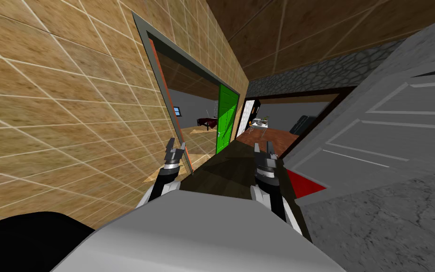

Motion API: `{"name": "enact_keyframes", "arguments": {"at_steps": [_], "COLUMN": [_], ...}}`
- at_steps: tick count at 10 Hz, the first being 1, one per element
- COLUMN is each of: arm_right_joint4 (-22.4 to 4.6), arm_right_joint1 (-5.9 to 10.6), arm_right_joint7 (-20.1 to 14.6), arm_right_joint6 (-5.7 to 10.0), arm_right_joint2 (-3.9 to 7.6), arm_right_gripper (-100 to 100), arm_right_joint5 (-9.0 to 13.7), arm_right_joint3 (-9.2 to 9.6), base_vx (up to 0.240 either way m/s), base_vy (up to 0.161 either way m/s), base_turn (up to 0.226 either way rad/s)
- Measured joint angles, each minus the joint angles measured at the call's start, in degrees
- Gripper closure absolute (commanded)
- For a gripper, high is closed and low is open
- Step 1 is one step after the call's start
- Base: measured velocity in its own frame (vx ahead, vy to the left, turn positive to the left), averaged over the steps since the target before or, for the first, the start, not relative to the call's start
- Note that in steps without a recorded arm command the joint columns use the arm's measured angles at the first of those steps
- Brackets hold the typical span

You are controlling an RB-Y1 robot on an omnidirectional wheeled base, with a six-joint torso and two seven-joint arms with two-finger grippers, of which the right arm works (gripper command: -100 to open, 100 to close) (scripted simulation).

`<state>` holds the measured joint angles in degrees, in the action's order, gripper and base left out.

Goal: Push the door open

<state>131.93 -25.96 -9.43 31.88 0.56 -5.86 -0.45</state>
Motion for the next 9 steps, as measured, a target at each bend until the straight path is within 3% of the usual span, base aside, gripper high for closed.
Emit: {"name": "enact_keyframes", "arguments": {"at_steps": [9], "arm_right_joint4": [-9.4], "arm_right_joint1": [3.39], "arm_right_joint7": [0.5], "arm_right_joint6": [0.87], "arm_right_joint2": [2.66], "arm_right_gripper": [-100], "arm_right_joint5": [-0.5], "arm_right_joint3": [1.34], "base_vx": [0.132], "base_vy": [-0.043], "base_turn": [0.071]}}
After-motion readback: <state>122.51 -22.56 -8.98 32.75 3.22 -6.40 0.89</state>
